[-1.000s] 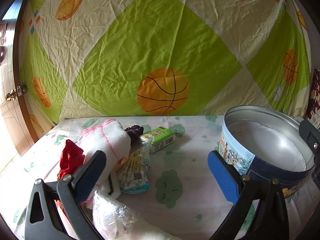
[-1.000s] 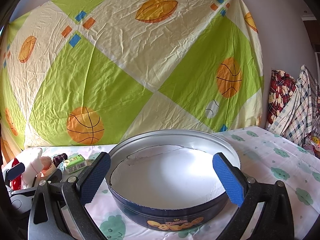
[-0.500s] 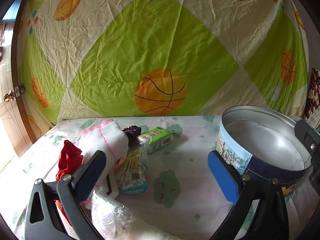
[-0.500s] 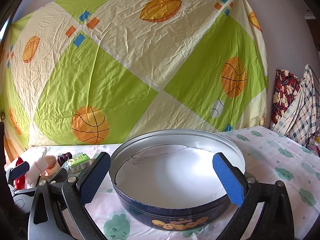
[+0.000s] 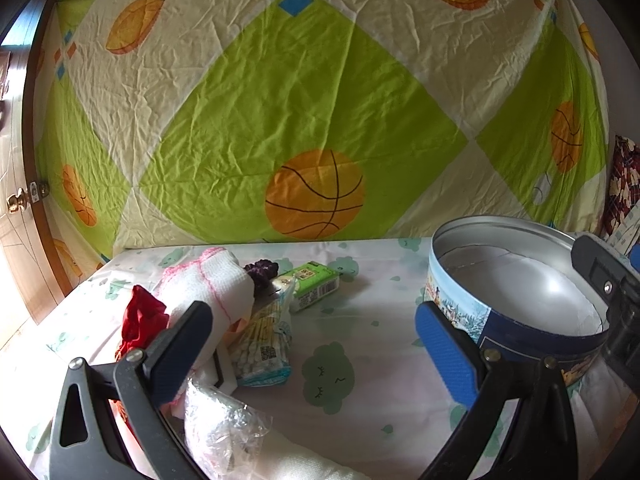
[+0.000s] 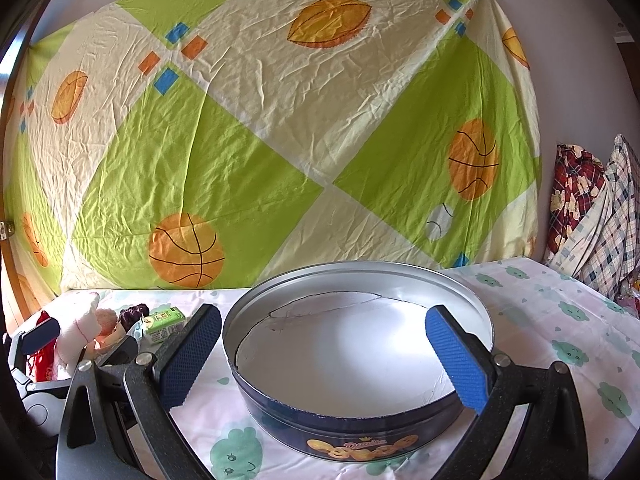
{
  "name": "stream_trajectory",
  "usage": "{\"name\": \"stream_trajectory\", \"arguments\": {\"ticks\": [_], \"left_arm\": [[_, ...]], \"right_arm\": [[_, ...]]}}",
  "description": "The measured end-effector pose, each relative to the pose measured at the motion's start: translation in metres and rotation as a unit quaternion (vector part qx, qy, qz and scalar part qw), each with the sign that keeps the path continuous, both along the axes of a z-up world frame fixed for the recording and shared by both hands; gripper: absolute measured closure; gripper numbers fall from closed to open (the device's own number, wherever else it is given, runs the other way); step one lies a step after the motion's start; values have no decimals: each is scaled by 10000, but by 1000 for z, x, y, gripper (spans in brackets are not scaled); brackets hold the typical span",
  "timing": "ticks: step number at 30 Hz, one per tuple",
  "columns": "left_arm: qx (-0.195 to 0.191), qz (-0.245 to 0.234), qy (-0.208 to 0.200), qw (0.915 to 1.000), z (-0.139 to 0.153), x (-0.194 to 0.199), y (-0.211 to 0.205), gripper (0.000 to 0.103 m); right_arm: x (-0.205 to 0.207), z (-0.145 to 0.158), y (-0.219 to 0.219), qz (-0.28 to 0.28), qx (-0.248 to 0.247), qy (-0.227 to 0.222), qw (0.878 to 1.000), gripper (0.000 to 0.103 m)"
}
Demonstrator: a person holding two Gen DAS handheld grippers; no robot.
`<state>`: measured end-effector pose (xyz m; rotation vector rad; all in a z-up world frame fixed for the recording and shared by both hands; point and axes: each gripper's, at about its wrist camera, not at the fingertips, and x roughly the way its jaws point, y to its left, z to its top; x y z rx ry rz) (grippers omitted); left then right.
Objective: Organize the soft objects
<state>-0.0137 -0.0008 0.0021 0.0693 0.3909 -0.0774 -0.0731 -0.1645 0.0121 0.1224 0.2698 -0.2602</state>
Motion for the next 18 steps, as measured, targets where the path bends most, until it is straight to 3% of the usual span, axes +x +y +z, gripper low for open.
{"name": "stream_trajectory", "arguments": {"ticks": [11, 18], "left_arm": [[-95, 153, 72, 9998, -1, 2, 6, 0], [45, 268, 269, 9993, -3, 1, 14, 0]], "right_arm": [[3, -2, 5, 187, 16, 94, 9998, 0], [5, -5, 18, 501, -137, 158, 9985, 0]]}}
